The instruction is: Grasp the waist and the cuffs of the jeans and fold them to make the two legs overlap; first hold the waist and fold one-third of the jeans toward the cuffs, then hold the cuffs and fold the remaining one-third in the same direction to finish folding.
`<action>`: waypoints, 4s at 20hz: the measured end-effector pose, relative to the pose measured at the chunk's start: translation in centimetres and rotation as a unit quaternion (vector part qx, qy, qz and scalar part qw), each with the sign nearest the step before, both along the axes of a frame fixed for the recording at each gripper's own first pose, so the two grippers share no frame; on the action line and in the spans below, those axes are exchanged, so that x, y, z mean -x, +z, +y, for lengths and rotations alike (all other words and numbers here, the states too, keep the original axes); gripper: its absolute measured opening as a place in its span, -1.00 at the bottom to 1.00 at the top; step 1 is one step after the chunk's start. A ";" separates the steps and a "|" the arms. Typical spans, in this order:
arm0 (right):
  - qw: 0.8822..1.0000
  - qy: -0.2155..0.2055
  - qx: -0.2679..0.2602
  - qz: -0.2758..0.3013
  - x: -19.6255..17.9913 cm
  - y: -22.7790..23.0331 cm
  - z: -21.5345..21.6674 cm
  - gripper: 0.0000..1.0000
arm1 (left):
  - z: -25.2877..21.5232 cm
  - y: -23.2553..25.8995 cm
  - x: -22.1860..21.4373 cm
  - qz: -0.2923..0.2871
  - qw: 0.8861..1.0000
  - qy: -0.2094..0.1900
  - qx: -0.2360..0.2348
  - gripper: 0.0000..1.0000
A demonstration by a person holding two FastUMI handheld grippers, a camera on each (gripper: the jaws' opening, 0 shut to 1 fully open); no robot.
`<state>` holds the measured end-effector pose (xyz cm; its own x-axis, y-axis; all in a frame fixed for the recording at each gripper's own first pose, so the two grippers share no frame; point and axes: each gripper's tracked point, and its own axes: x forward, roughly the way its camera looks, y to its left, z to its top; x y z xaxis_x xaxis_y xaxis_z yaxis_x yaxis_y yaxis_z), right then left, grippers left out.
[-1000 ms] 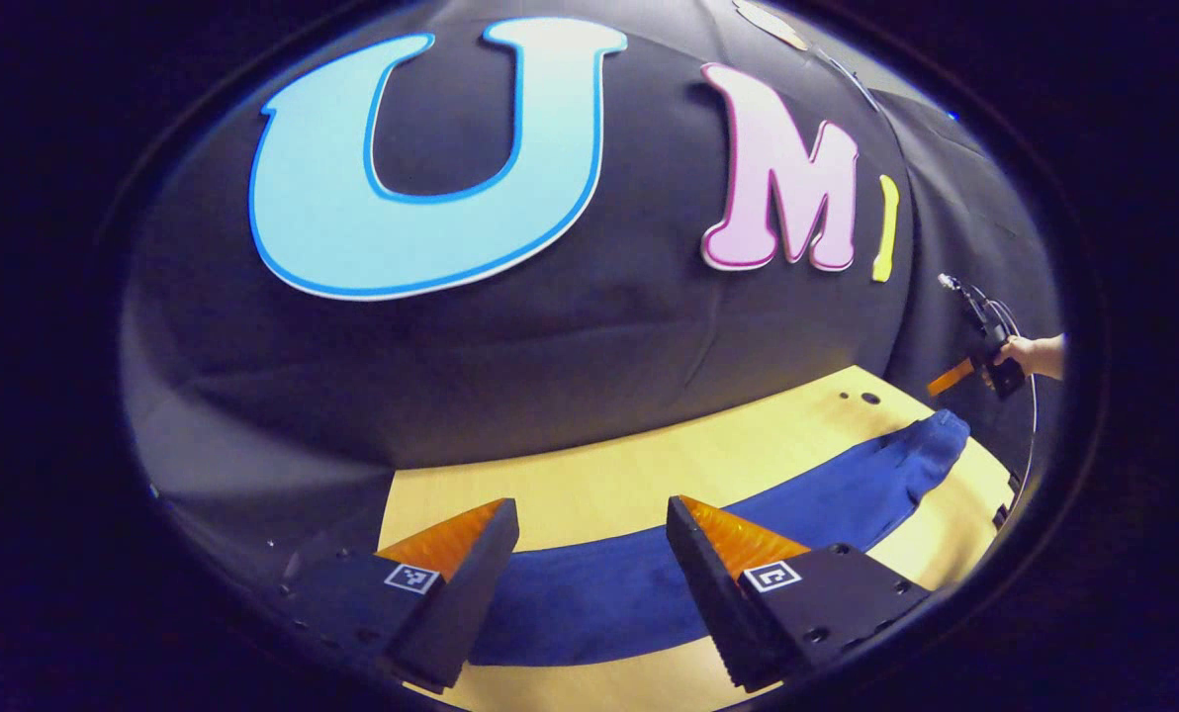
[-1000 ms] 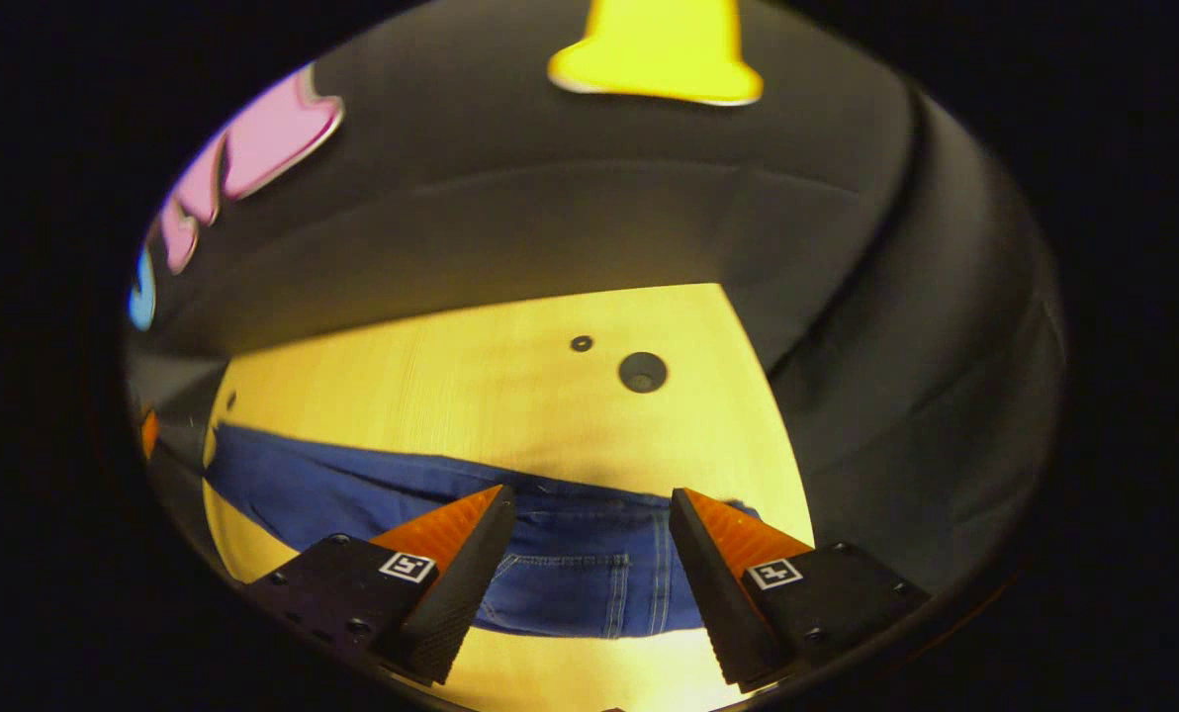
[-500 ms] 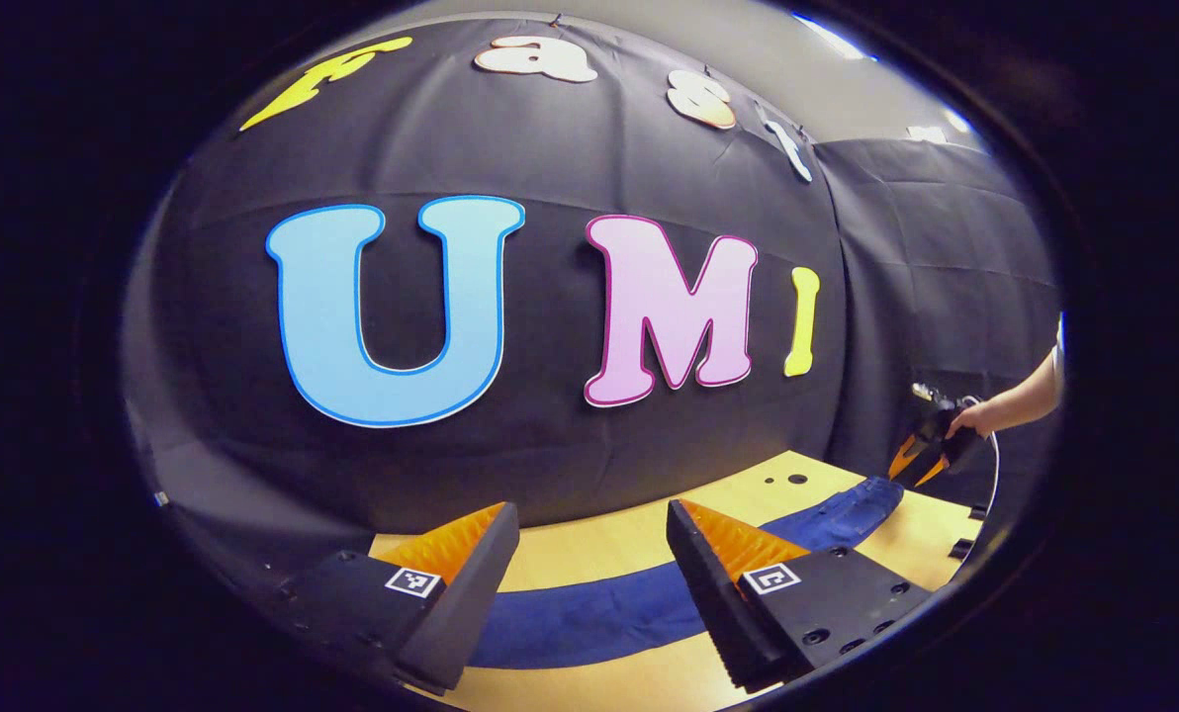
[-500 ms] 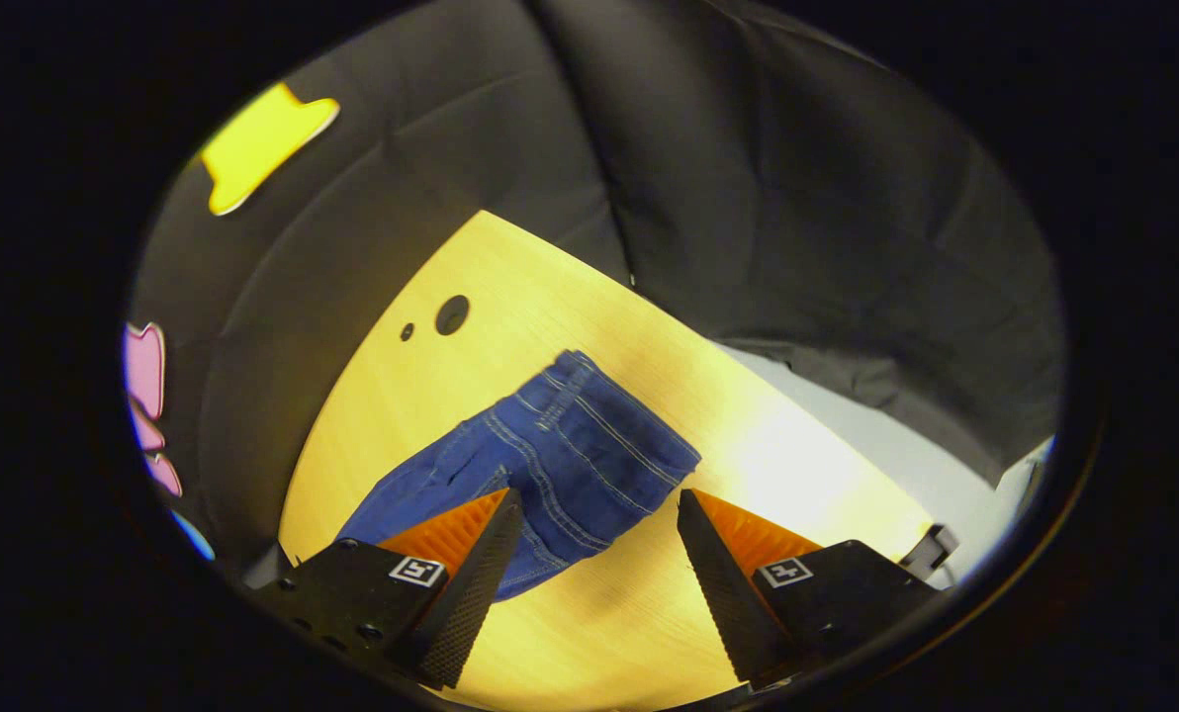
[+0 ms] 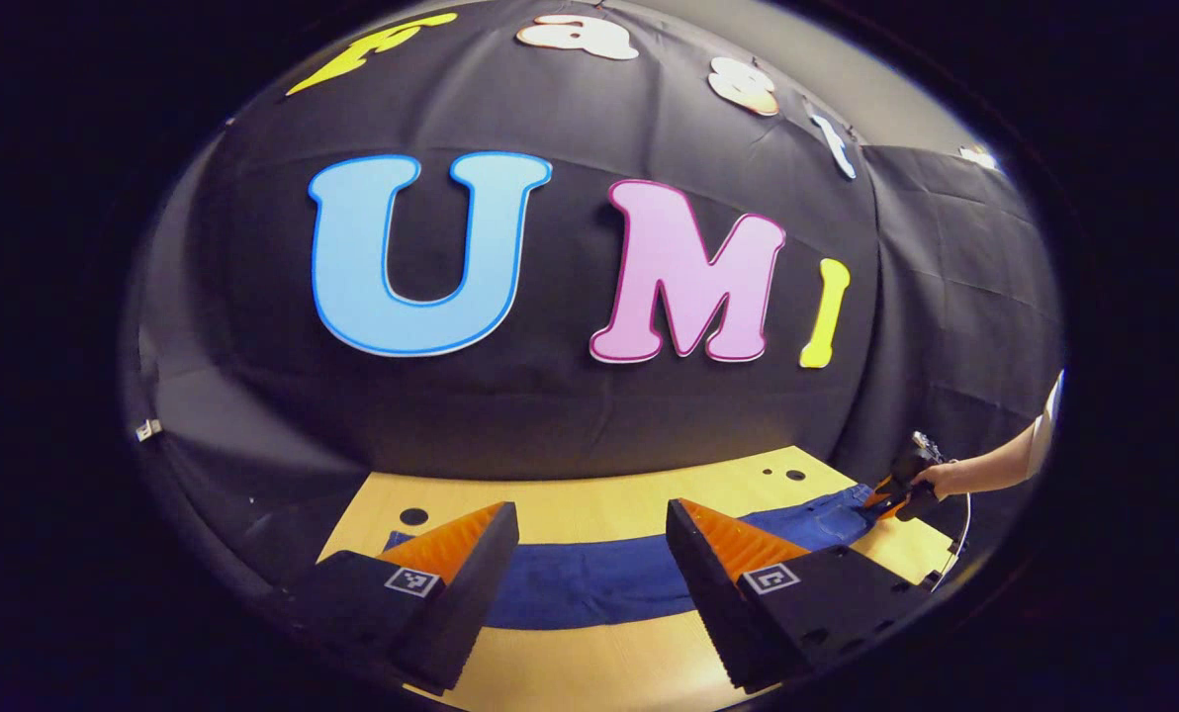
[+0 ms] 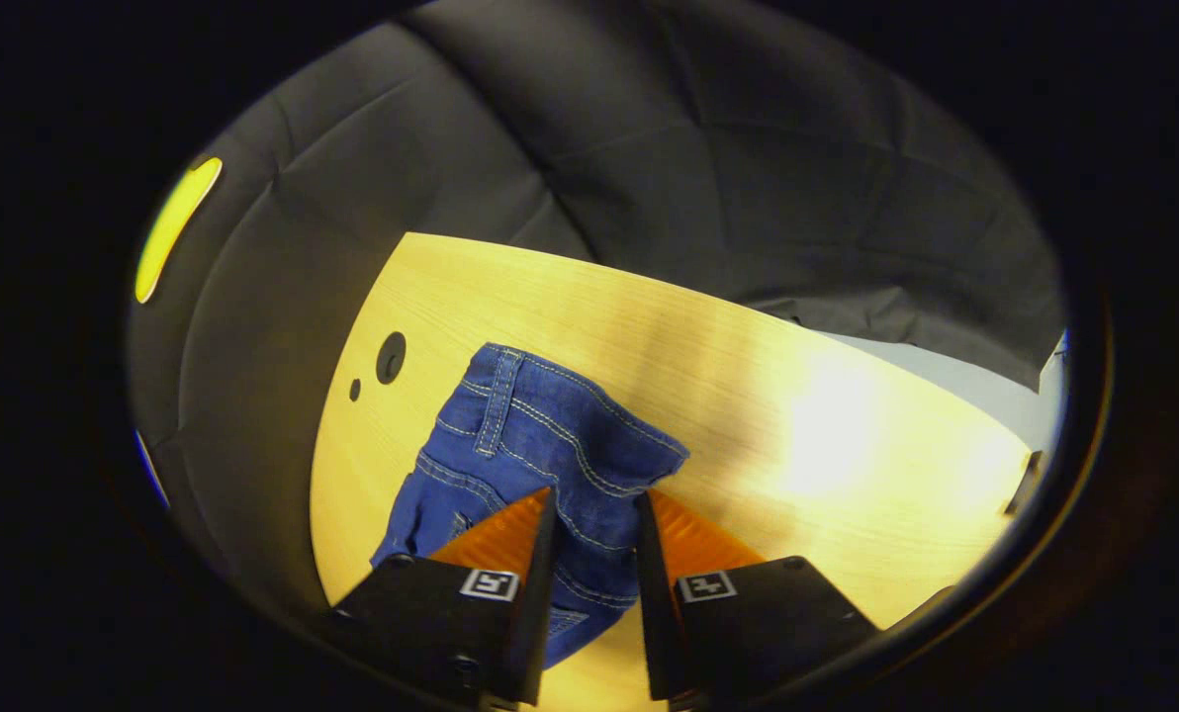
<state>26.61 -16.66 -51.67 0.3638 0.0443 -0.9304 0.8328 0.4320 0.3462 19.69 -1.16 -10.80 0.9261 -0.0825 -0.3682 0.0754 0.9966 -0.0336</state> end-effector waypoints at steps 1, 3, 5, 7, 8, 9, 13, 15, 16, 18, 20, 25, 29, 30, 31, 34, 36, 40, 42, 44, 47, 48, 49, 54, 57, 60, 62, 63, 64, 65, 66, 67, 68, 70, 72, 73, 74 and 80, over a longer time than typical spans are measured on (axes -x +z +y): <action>1.000 -0.001 -0.001 -0.013 -0.4 0.1 -0.1 -0.31 | 0.4 -0.3 0.2 0.004 1.000 0.018 0.018 0.89; 1.000 -0.003 0.005 -0.026 -1.4 0.6 -0.3 -0.55 | 1.0 0.1 0.5 -0.007 0.998 0.040 0.044 0.92; 0.999 0.013 0.025 -0.042 -1.3 1.6 -0.6 -0.56 | 2.2 0.7 0.8 -0.015 0.998 0.045 0.043 0.92; 0.995 0.028 0.057 -0.071 -2.2 4.9 -0.7 -0.57 | 2.4 1.0 1.2 -0.014 0.999 0.030 0.037 0.92; 0.992 0.041 0.075 -0.089 -3.0 6.7 0.1 -0.57 | 2.8 1.3 1.6 -0.011 0.999 0.023 0.031 0.92; 0.988 0.060 0.090 -0.111 -3.7 9.1 1.0 -0.57 | 3.3 1.9 1.9 -0.013 1.000 0.015 0.024 0.92; 0.957 0.151 0.132 -0.209 -6.8 21.5 7.0 -0.58 | 5.3 4.0 3.0 -0.028 0.999 -0.004 0.018 0.92; 0.934 0.199 0.153 -0.256 -9.3 26.7 12.4 -0.58 | 6.3 4.7 3.7 -0.033 0.999 -0.005 0.032 0.93; 0.921 0.224 0.155 -0.279 -10.1 28.9 16.1 -0.58 | 6.9 4.8 4.0 -0.034 0.999 -0.005 0.037 0.93; 0.896 0.283 0.154 -0.307 -9.9 31.8 23.1 -0.58 | 7.8 4.7 4.8 -0.029 0.998 -0.006 0.046 0.92; 0.867 0.353 0.150 -0.319 -9.4 30.9 32.6 -0.59 | 8.7 4.4 5.7 -0.021 0.998 -0.010 0.051 0.93; 0.796 0.540 0.139 -0.235 -5.3 17.3 49.6 -0.57 | 11.8 1.0 8.2 0.027 0.999 0.007 0.025 0.92; 0.736 0.625 0.166 -0.200 -2.4 11.4 53.8 -0.56 | 13.5 -0.6 10.1 0.062 0.997 0.024 0.024 0.92; 0.727 0.638 0.156 -0.202 -1.7 11.0 54.8 -0.53 | 13.9 -1.2 10.3 0.068 0.997 0.029 0.030 0.92; 0.720 0.649 0.127 -0.210 -1.0 11.2 55.9 -0.54 | 14.3 -1.7 10.2 0.075 0.996 0.033 0.036 0.92; 0.719 0.655 0.062 -0.223 0.0 13.3 56.6 0.43 | 15.4 -3.7 9.2 0.099 0.992 0.046 0.064 0.93; 0.726 0.640 0.018 -0.249 0.4 15.9 56.8 0.85 | 16.3 -5.8 7.9 0.128 0.987 0.054 0.083 0.93; 0.729 0.598 -0.015 -0.333 2.0 24.8 52.4 0.65 | 19.6 -10.3 3.3 0.204 0.970 0.085 0.099 0.93; 0.721 0.597 0.008 -0.352 3.5 26.6 48.3 0.81 | 21.4 -12.1 -0.3 0.228 0.963 0.094 0.113 0.94; 0.720 0.597 0.037 -0.350 4.8 26.7 44.1 0.82 | 23.2 -15.3 -3.3 0.289 0.943 0.107 0.124 0.92; 0.741 0.582 0.050 -0.330 6.9 25.7 39.4 0.81 | 26.8 -20.7 -6.1 0.381 0.912 0.125 0.083 0.94; 0.749 0.576 0.054 -0.322 7.5 25.2 37.9 0.81 | 27.9 -22.1 -6.9 0.400 0.905 0.126 0.069 0.94; 0.758 0.569 0.056 -0.312 7.9 24.6 36.6 0.81 | 29.0 -23.0 -7.5 0.420 0.896 0.134 0.049 0.93; 0.788 0.548 0.055 -0.275 9.2 22.3 32.7 0.82 | 28.9 -28.2 -6.5 0.525 0.840 0.132 0.039 0.94; 0.791 0.543 0.040 -0.280 8.7 22.7 32.2 0.81 | 28.9 -29.1 -6.4 0.554 0.820 0.145 -0.009 0.89; 0.791 0.541 0.039 -0.283 8.0 22.9 32.1 0.82 | 28.9 -28.9 -6.2 0.547 0.827 0.125 -0.023 0.92; 0.790 0.540 0.032 -0.289 7.9 23.3 32.5 0.82 | 29.0 -29.2 -6.9 0.527 0.840 0.127 -0.021 0.93; 0.789 0.540 0.026 -0.291 7.8 23.4 32.9 0.82 | 28.8 -29.0 -6.6 0.529 0.838 0.131 -0.021 0.92; 0.788 0.543 0.024 -0.289 7.8 23.2 33.2 0.81 | 28.5 -28.9 -6.9 0.522 0.844 0.123 -0.025 0.91; 0.786 0.547 0.025 -0.288 8.0 23.1 33.2 0.81 | 28.0 -29.8 -7.2 0.523 0.845 0.108 -0.025 0.61; 0.783 0.552 0.026 -0.285 8.2 22.9 33.1 0.82 | 27.0 -29.2 -7.4 0.519 0.850 0.092 -0.015 0.32; 0.781 0.556 0.024 -0.284 8.6 22.9 33.3 0.82 | 27.0 -28.6 -7.5 0.511 0.853 0.100 -0.017 -0.24; 0.779 0.557 0.022 -0.287 8.7 23.2 33.4 0.82 | 26.9 -29.0 -7.4 0.511 0.852 0.112 -0.012 -0.80; 0.776 0.558 0.023 -0.293 8.7 23.7 33.4 0.82 | 26.7 -28.8 -7.4 0.507 0.851 0.135 0.008 -0.91; 0.776 0.555 0.028 -0.300 8.5 24.4 33.2 0.82 | 25.4 -27.3 -7.6 0.498 0.857 0.125 0.034 -0.87; 0.777 0.551 0.028 -0.304 8.3 24.7 33.1 0.82 | 24.2 -25.9 -7.9 0.491 0.863 0.108 0.046 -0.87; 0.779 0.546 0.028 -0.307 8.1 25.0 32.8 0.81 | 22.7 -24.3 -8.3 0.476 0.873 0.090 0.057 -0.87; 0.782 0.526 0.032 -0.332 7.8 27.3 31.4 0.81 | 8.3 -13.3 -11.8 0.381 0.910 -0.023 0.163 -0.88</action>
<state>18.82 14.79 -24.33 0.5615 0.6059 -0.5636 -0.3494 0.7910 0.5022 31.47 7.18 -24.05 0.4042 -0.3354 -0.8509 -0.0522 0.9204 -0.3876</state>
